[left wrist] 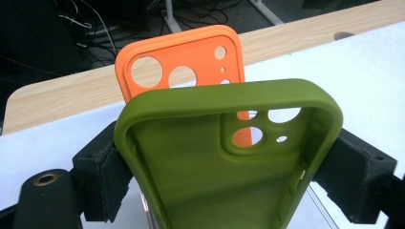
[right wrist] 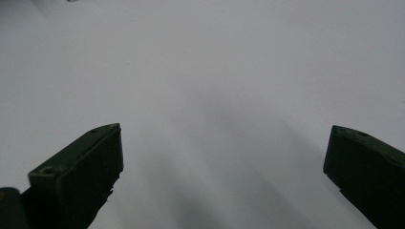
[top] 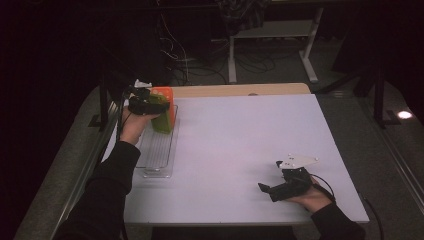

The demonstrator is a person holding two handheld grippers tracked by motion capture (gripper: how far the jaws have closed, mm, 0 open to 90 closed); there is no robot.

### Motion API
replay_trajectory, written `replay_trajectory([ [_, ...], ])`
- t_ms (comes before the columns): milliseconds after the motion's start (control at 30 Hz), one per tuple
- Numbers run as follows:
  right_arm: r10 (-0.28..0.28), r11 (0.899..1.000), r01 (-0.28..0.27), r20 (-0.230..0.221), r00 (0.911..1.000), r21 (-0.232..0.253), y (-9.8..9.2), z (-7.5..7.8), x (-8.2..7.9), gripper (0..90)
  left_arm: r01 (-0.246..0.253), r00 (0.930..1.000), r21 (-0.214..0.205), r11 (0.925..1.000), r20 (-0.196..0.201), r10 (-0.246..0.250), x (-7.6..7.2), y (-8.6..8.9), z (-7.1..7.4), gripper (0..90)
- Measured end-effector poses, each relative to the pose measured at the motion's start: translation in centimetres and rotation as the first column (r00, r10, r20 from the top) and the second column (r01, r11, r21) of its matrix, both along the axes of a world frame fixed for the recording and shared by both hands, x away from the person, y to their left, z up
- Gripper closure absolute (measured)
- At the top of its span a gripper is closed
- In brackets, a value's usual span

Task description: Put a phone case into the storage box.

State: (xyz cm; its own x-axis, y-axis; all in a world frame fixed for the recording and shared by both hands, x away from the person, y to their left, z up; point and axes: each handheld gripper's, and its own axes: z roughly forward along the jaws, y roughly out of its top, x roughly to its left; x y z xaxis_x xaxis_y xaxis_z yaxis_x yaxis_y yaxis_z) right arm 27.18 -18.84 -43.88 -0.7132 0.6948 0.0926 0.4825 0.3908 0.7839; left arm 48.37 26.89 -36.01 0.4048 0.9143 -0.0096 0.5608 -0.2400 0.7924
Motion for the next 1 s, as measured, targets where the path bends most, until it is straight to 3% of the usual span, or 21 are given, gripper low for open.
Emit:
replay_trajectory([
  [433, 0.004, 1.0, -0.004, 0.008, 1.0, -0.001, -0.05, -0.03, 0.06, 0.0, -0.004, 0.9996, 0.012, 0.9999, 0.027, 0.004, 0.46, -0.52, -0.63, 13.5],
  [767, 0.007, 1.0, -0.007, 0.008, 0.9999, -0.005, -0.02, -0.02, 0.04, 0.0, -0.009, 0.9999, -0.014, 0.9999, 0.012, 0.01, 0.66, -0.4, -0.87, 7.4],
  [1000, 0.005, 1.0, -0.005, 0.0, 1.0, -0.003, 0.03, -0.02, 0.0, 0.0, 0.016, 0.9997, -0.039, 0.9991, 0.018, -0.015, 0.32, 0.02, -0.3, 6.6],
])
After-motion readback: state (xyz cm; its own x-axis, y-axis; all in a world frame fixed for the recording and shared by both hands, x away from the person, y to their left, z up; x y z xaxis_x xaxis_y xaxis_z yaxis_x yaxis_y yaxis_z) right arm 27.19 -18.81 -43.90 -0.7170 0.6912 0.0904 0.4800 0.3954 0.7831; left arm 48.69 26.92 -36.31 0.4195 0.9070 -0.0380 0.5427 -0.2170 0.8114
